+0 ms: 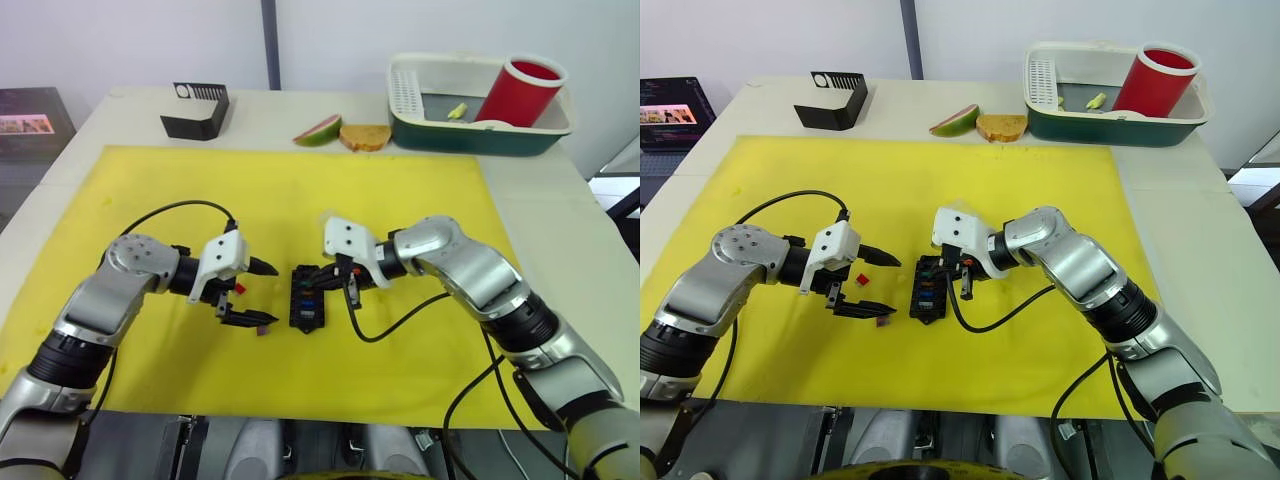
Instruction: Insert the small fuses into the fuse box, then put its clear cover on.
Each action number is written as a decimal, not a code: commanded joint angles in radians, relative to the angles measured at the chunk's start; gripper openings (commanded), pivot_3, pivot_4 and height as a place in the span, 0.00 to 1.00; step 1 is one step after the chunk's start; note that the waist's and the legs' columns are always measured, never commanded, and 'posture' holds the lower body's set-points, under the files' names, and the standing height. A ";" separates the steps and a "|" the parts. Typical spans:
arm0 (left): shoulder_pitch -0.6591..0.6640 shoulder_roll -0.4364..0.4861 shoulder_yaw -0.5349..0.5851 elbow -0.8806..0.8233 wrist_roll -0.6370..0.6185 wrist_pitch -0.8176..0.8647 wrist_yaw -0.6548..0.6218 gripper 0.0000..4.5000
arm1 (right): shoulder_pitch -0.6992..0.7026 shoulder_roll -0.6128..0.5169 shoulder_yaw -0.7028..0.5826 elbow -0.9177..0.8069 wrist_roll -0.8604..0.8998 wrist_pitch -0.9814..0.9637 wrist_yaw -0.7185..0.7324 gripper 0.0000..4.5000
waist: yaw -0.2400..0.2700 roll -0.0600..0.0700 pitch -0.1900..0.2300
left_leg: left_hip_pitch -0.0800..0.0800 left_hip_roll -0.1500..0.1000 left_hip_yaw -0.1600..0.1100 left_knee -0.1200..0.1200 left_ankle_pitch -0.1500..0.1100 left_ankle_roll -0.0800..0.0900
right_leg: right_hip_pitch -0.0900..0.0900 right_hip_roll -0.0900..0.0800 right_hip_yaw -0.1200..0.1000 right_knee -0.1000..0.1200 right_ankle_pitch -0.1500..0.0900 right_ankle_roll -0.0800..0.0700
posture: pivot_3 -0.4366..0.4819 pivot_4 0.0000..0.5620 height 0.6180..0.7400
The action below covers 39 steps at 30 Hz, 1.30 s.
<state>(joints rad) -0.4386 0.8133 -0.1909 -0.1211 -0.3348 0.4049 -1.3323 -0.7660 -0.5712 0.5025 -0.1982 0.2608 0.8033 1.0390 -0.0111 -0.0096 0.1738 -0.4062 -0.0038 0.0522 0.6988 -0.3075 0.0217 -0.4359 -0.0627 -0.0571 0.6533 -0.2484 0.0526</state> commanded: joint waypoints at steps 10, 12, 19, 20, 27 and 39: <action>-0.014 0.004 0.010 -0.017 0.005 -0.014 0.001 0.99 | 0.004 0.015 -0.005 -0.023 0.004 0.071 -0.005 0.00 | 0.000 0.000 0.000 | 0.000 0.000 0.000 0.000 0.000 0.000 | 0.000 0.000 0.000 0.000 0.000 0.000 | 0.48 0.27 1.00; -0.015 0.004 0.010 -0.016 0.005 -0.015 0.000 0.99 | 0.000 0.021 -0.011 -0.023 0.004 0.070 -0.008 0.00 | 0.000 0.000 0.000 | 0.000 0.000 0.000 0.000 0.000 0.000 | 0.000 0.000 0.000 0.000 0.000 0.000 | 0.48 0.27 1.00; -0.015 0.004 0.008 -0.018 0.004 -0.010 -0.003 1.00 | -0.005 0.029 -0.026 -0.030 0.004 0.073 -0.012 0.65 | 0.000 0.000 0.000 | 0.000 0.000 0.000 0.000 0.000 0.000 | 0.000 0.000 0.000 0.000 0.000 0.000 | 0.48 0.27 1.00; -0.014 0.004 0.008 -0.018 0.005 -0.011 -0.003 1.00 | -0.006 0.032 -0.032 -0.031 0.008 0.076 -0.014 0.65 | 0.000 0.000 0.000 | 0.000 0.000 0.000 0.000 0.000 0.000 | 0.000 0.000 0.000 0.000 0.000 0.000 | 0.48 0.27 1.00; -0.014 0.000 0.009 -0.016 0.004 -0.010 -0.001 1.00 | -0.020 0.042 -0.059 -0.026 0.017 0.084 -0.021 0.65 | 0.000 0.000 0.000 | 0.000 0.000 0.000 0.000 0.000 0.000 | 0.000 0.000 0.000 0.000 0.000 0.000 | 0.48 0.27 1.00; -0.027 -0.009 0.007 0.004 0.013 -0.019 -0.002 1.00 | -0.035 0.051 -0.122 -0.038 0.073 0.078 -0.020 0.52 | 0.000 0.000 0.000 | -0.001 0.000 0.000 0.000 0.000 0.000 | 0.000 0.000 0.000 0.000 0.000 0.000 | 0.48 0.27 1.00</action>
<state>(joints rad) -0.4460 0.8042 -0.1910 -0.1090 -0.3222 0.4026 -1.3334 -0.7718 -0.5281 0.4148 -0.2089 0.3176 0.8890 1.0181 -0.0112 -0.0096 0.1738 -0.4068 -0.0038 0.0521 0.6988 -0.3075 0.0217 -0.4362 -0.0627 -0.0571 0.6530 -0.2484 0.0526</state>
